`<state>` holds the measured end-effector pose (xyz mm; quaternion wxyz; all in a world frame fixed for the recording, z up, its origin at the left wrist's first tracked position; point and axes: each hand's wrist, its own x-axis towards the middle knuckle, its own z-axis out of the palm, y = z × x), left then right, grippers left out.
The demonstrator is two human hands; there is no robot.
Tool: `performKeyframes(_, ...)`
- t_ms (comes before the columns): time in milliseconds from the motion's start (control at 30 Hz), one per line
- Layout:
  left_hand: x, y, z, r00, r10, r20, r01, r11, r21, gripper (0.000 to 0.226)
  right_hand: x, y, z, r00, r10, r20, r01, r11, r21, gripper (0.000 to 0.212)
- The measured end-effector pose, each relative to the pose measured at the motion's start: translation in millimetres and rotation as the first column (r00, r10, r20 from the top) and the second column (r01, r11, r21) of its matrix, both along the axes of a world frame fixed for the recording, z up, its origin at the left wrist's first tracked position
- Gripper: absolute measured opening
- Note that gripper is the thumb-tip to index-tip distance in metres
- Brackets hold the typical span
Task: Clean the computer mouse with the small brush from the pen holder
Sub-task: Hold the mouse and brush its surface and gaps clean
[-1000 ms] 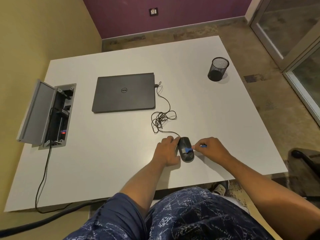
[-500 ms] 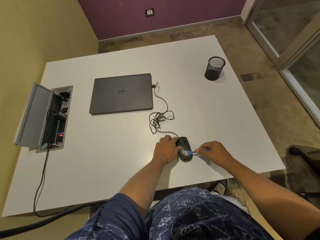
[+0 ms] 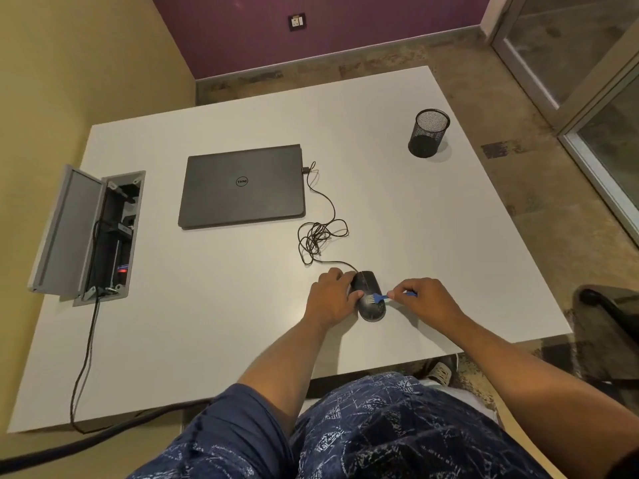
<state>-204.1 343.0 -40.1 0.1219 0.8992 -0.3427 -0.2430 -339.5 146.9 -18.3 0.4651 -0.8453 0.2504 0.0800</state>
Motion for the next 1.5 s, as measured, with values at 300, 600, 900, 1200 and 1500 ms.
performKeyframes(300,1.7,-0.3,-1.5,1.0,-0.014,0.009,0.014,1.0,0.013,0.055,-5.4,-9.7,-1.8,1.0,-0.007,-0.024,0.008,0.999,0.043,0.015)
performKeyframes(600,2.5,0.1,-2.8,1.0,-0.019,0.0,0.019,1.0,0.016,0.057,-11.0,-16.2,-6.2,0.993,0.048,-0.106,-0.035,0.993,0.115,0.016)
performKeyframes(900,2.1,-0.9,-2.4,1.0,-0.021,0.011,0.021,0.999,0.025,0.057,-17.5,-20.1,-11.0,0.98,-0.172,-0.101,0.186,0.971,0.147,0.019)
performKeyframes(1200,1.1,-1.1,-1.8,1.0,-0.023,0.015,0.022,0.999,0.029,0.058,-29.1,-27.2,-13.1,0.969,-0.24,-0.057,0.246,0.959,0.145,0.019)
performKeyframes(1500,-0.2,-0.8,-0.3,1.0,-0.014,0.004,0.014,0.999,0.029,0.057,-20.7,-9.0,-22.4,0.983,-0.139,-0.117,0.153,0.981,0.118,0.019)
